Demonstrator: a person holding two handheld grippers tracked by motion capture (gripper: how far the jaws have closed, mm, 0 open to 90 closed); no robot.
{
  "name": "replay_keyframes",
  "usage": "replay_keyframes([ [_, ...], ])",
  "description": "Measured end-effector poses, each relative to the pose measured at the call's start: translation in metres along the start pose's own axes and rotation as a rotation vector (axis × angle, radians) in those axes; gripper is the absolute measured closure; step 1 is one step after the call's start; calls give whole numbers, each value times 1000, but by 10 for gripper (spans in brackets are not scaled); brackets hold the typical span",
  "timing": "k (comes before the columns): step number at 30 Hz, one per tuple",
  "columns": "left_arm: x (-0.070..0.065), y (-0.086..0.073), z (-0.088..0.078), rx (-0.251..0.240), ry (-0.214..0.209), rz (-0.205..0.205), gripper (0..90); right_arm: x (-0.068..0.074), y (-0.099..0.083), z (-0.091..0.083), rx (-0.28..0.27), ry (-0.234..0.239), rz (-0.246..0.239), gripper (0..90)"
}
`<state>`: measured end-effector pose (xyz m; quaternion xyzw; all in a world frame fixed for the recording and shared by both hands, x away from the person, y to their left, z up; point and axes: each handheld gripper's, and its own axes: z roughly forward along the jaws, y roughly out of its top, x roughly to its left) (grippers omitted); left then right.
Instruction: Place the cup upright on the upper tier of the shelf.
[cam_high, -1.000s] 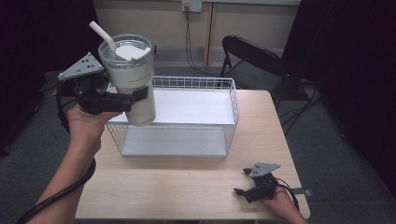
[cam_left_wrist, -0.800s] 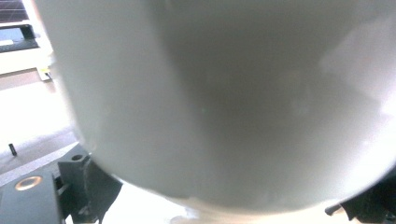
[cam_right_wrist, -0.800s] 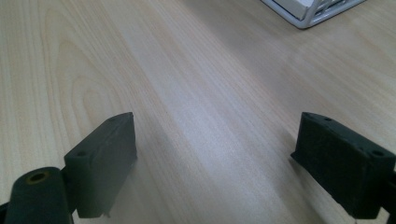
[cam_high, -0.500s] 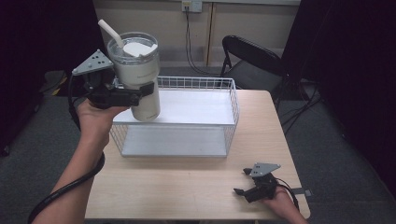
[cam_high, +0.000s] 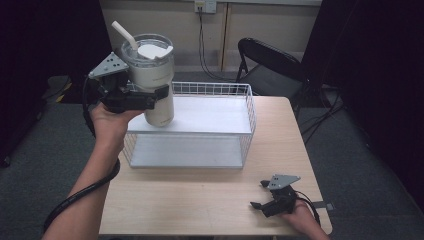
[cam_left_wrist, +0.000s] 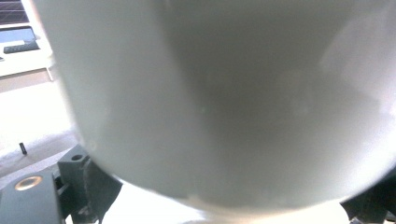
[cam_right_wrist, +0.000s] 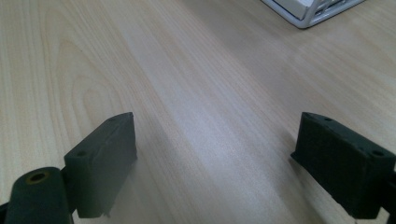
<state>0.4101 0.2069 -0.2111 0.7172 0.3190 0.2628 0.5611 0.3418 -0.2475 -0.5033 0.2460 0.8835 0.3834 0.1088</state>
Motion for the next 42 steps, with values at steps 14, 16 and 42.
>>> replay_keyframes([
  [14,9,-5,16,2,40,-6,100,0,0,0,0,-1,0,122],
  [16,11,-5,19,2,54,-13,100,0,0,0,0,-1,0,122],
  [42,20,-22,37,33,111,-17,99,0,0,0,0,0,2,122],
])
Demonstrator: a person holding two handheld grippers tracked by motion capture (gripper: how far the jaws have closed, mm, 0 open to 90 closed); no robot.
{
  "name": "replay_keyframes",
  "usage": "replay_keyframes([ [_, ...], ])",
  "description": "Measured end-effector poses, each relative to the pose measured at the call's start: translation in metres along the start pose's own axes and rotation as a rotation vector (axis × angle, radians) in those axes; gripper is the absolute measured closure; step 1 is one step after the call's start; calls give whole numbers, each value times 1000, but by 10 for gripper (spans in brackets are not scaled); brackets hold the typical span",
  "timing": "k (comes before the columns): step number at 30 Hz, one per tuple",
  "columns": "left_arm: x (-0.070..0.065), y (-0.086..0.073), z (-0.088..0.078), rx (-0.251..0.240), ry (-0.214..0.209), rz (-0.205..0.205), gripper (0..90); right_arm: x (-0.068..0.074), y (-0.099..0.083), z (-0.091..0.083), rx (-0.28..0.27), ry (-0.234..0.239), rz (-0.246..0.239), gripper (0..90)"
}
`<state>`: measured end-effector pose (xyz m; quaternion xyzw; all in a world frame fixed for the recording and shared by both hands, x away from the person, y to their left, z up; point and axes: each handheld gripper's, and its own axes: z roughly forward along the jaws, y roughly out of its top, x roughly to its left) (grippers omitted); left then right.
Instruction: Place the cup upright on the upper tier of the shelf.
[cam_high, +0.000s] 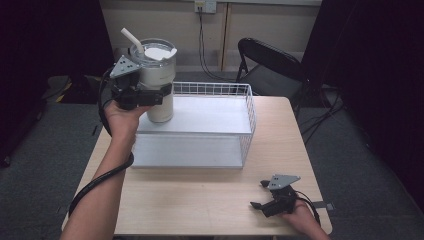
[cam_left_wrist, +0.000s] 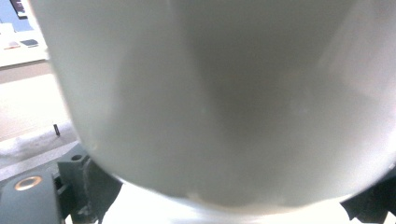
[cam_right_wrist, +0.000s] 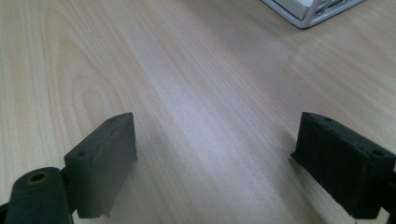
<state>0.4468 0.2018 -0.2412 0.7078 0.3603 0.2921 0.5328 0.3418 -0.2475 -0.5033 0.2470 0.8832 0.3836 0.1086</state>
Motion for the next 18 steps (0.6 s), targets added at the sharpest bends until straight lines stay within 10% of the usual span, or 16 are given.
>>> replay_keyframes([
  [18,8,-12,-2,-9,-2,-42,97,0,0,0,0,1,-2,122],
])
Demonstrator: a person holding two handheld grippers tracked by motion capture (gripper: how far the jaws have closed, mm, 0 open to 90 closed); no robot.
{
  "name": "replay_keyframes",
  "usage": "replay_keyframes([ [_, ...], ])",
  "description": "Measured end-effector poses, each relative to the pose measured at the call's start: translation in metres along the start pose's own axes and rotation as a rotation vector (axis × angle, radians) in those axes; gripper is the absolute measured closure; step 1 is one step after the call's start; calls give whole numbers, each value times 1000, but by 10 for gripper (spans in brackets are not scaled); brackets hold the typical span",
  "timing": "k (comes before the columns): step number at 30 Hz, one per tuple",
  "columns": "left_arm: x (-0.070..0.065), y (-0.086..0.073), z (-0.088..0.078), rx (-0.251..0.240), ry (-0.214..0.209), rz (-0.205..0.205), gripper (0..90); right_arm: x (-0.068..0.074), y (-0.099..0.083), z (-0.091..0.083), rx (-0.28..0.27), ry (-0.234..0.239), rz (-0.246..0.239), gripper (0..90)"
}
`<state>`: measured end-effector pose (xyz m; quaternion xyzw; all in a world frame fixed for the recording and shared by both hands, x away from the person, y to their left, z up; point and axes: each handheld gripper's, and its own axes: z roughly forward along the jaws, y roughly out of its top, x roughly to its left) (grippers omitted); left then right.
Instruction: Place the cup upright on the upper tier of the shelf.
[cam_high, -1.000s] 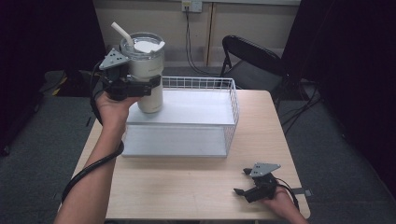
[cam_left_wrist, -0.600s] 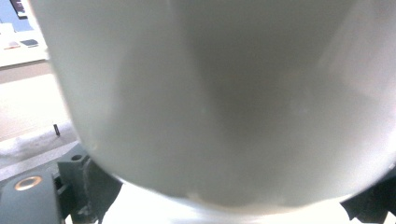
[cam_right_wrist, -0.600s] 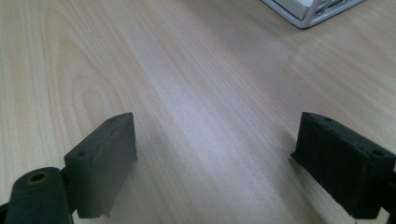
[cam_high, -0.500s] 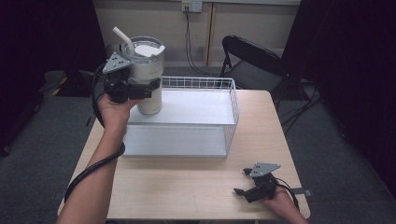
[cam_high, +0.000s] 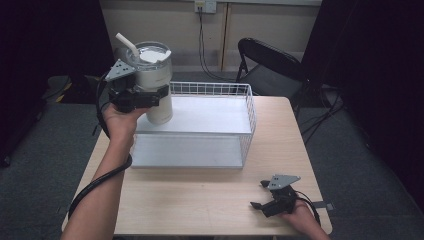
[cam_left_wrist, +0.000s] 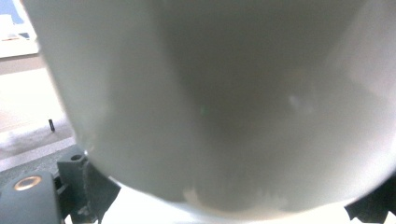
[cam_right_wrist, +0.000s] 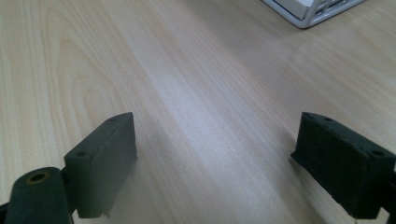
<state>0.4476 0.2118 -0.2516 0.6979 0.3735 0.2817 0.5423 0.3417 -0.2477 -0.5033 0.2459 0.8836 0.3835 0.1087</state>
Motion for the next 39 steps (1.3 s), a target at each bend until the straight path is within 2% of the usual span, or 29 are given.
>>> replay_keyframes([
  [17,-1,-1,-1,1,4,0,94,0,0,0,0,-1,1,122],
  [28,-1,-3,-5,12,10,-34,89,0,0,0,0,-1,1,122],
  [33,-1,-8,-13,5,4,-25,97,0,0,0,0,0,1,122],
  [39,1,-14,-33,-20,-6,-14,156,0,-1,0,-2,-2,1,122],
])
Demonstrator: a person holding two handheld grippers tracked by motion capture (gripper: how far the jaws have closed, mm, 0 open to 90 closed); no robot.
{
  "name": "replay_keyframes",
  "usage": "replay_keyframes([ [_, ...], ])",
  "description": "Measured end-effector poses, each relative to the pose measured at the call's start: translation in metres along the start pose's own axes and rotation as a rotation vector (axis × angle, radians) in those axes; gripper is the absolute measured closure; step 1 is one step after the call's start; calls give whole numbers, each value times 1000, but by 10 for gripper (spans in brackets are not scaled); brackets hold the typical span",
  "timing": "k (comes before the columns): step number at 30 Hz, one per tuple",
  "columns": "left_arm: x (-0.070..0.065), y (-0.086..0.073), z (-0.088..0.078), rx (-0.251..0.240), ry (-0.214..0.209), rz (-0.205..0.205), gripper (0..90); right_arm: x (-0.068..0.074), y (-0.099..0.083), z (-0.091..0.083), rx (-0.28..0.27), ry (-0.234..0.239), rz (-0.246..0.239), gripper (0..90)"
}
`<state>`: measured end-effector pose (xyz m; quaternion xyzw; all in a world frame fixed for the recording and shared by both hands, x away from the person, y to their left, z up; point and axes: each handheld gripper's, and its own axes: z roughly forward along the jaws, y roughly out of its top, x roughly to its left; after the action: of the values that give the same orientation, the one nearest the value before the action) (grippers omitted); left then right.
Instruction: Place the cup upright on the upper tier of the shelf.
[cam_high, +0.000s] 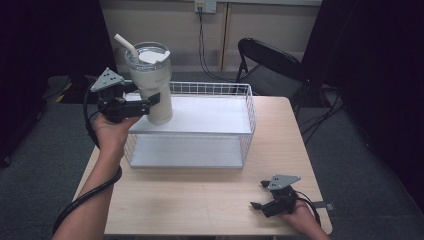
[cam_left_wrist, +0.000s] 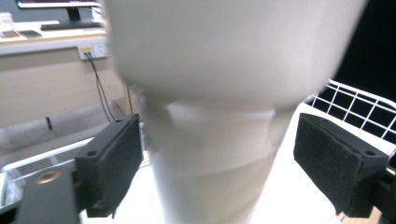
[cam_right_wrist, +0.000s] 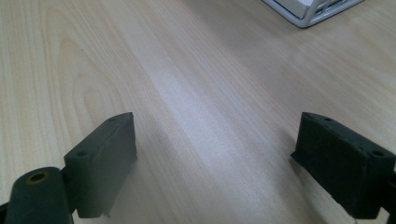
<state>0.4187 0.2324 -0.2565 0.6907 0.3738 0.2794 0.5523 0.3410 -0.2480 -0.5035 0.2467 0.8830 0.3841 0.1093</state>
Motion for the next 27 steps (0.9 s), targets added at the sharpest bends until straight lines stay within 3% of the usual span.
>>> replay_keyframes([
  [5,6,-4,-17,-5,-3,-13,153,0,0,0,1,0,0,122],
  [10,7,-10,-32,-3,-1,7,155,0,0,0,0,0,0,122],
  [17,10,-20,-48,-2,-5,-12,154,0,0,0,0,0,1,122],
  [27,8,-34,-69,4,-13,-2,155,0,0,0,1,1,1,122],
])
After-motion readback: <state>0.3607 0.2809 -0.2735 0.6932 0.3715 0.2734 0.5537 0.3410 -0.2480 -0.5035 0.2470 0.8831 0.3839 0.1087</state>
